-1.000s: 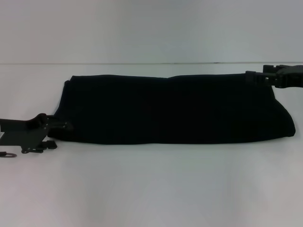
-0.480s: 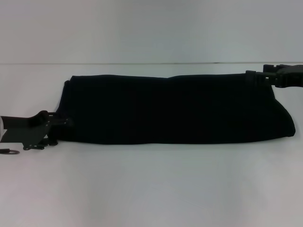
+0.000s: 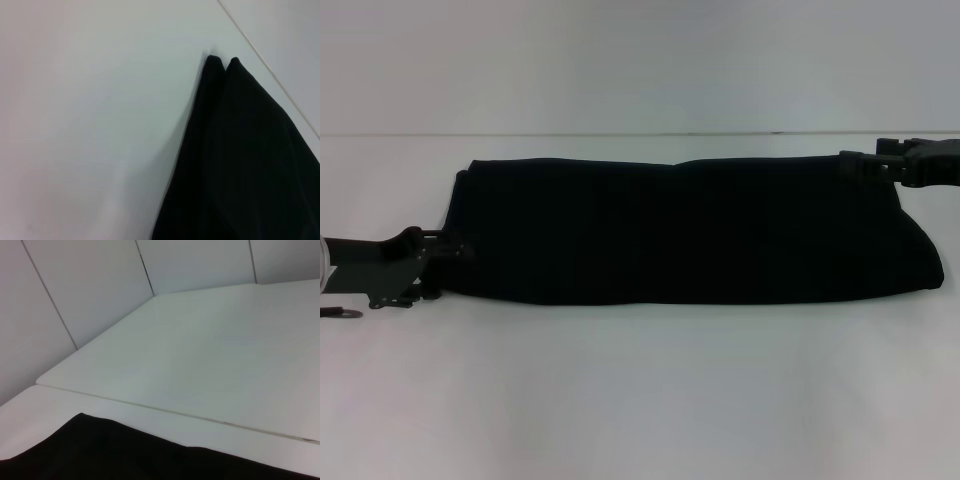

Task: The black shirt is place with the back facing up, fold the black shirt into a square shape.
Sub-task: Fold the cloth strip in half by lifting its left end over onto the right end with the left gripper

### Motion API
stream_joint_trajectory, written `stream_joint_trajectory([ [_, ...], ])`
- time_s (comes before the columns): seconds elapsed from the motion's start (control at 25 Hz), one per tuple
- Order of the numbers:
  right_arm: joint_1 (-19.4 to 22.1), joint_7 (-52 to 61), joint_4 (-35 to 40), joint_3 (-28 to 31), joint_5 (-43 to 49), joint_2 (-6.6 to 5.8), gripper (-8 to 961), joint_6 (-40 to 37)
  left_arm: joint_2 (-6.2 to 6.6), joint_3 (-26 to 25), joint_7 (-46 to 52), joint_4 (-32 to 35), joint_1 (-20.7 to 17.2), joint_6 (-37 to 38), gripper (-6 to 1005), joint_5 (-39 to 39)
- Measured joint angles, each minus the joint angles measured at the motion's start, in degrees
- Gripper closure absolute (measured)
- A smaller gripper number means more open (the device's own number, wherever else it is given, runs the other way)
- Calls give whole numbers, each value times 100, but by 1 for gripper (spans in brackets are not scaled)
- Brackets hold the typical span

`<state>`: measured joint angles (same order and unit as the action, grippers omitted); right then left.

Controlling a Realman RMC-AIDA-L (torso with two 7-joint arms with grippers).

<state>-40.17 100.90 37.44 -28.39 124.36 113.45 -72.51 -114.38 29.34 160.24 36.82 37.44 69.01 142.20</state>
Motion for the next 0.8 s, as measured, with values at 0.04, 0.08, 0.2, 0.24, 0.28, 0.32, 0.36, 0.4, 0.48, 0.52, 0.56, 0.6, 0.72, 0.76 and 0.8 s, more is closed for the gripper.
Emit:
stream_joint_trajectory([
  [0.04, 0, 0, 0, 0, 0, 1, 114, 0, 1, 1, -12, 0, 3, -3, 206, 3],
  [0.08, 2, 0, 0, 0, 0, 1, 114, 0, 1, 1, -18, 0, 5, -4, 206, 5],
  [0.2, 7, -5, 0, 0, 0, 1, 114, 0, 3, 2, -24, 0, 7, -11, 206, 8],
  [0.24, 7, -7, 0, 1, 1, 1, 114, 0, 3, 2, -26, 0, 8, -11, 206, 8],
  [0.28, 8, -8, 0, 4, 0, 1, 114, 0, 3, 2, -28, 0, 8, -11, 207, 8],
  [0.32, 8, -9, 0, 6, 0, 1, 114, 1, 3, 2, -31, 0, 9, -11, 207, 7],
  [0.36, 9, -12, 0, 8, 0, 1, 114, 2, 4, 2, -33, 0, 9, -11, 207, 4],
  [0.4, 9, -15, 0, 8, 0, 1, 114, 4, 4, 1, -34, 0, 9, -11, 207, 1],
  [0.48, 10, -23, 0, 9, 0, 1, 114, 7, 4, 2, -38, 0, 10, -11, 207, -1],
  [0.52, 9, -26, 0, 9, 0, 1, 115, 7, 4, 2, -42, 0, 9, -11, 207, -1],
  [0.56, 9, -28, 0, 9, 0, 1, 115, 8, 4, 2, -46, 0, 10, -11, 208, 0],
  [0.6, 9, -29, 0, 9, 0, 1, 115, 9, 4, 2, -50, 0, 10, -11, 208, -1],
  [0.72, 14, -30, 0, 9, 1, 1, 116, 9, 4, 2, -88, -5, 9, -11, 210, -19],
  [0.76, 17, -31, 0, 9, 0, 1, 116, 10, 4, 2, -101, -6, 10, -10, 212, -20],
  [0.8, 17, -31, 0, 9, 1, 1, 116, 10, 4, 2, -111, -7, 9, -10, 213, -18],
])
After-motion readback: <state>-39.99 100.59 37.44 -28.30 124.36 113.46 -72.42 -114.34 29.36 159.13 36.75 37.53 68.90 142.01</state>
